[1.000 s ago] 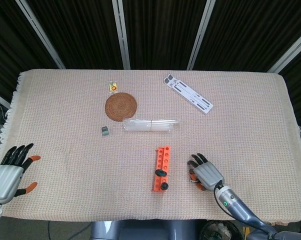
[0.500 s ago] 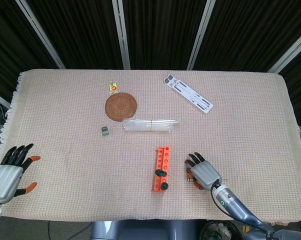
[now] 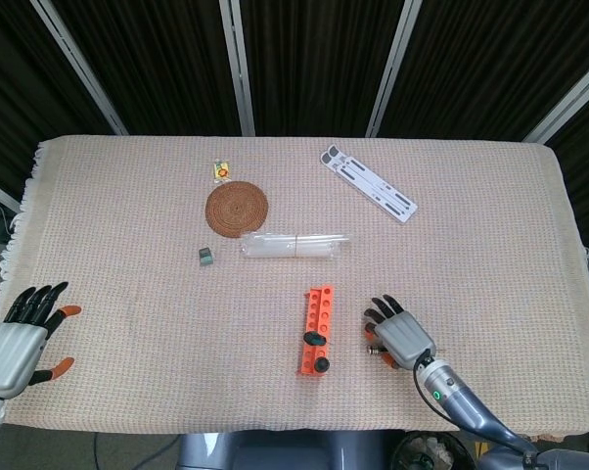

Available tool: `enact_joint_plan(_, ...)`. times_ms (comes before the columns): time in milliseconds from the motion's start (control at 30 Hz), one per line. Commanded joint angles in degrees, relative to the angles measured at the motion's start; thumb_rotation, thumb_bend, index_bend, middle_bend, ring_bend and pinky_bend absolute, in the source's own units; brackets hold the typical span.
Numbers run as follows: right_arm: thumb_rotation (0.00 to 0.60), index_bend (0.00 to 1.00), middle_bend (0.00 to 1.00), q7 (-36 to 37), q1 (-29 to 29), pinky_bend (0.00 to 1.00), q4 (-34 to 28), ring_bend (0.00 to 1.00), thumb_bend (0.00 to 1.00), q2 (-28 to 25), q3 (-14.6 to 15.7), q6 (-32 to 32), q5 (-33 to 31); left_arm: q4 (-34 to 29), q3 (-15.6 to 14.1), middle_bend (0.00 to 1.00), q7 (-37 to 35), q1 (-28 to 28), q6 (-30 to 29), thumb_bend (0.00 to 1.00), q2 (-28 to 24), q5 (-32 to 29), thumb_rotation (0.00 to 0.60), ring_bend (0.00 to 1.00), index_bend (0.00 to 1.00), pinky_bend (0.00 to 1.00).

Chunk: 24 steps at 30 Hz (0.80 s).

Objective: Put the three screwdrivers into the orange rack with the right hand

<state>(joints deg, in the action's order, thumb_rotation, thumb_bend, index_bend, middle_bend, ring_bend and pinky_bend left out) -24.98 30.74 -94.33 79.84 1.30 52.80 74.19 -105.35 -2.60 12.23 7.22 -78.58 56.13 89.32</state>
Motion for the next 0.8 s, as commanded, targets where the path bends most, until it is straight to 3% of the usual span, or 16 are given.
enact_joint_plan(33, 0.6, 0.43, 0.16, -0.1, -0.1, 0.0, 0.1, 0.0, 0.29, 0.2, 0.2, 0.0, -0.1, 0.1, 0.0, 0.0, 0.0, 0.0, 0.0, 0.19, 0.0, 0.0, 0.6, 0.0, 0.26, 0.0)
enact_joint_plan(533, 0.6, 0.49, 0.16, -0.4, 0.2, 0.0, 1.4, 0.0, 0.3, 1.8, 0.6, -0.4, -1.0, 0.0, -0.1, 0.0, -0.1, 0.1, 0.0, 0.19, 0.0, 0.1, 0.6, 0.0, 0.26, 0.0)
enact_joint_plan(800, 0.6, 0.56, 0.17, 0.0, 0.2, 0.0, 2.3, 0.0, 0.36, 2.6, 0.3, -0.1, -1.2, 0.1, -0.2, 0.0, -0.2, -0.2, -0.2, 0.19, -0.1, 0.1, 0.6, 0.0, 0.26, 0.0)
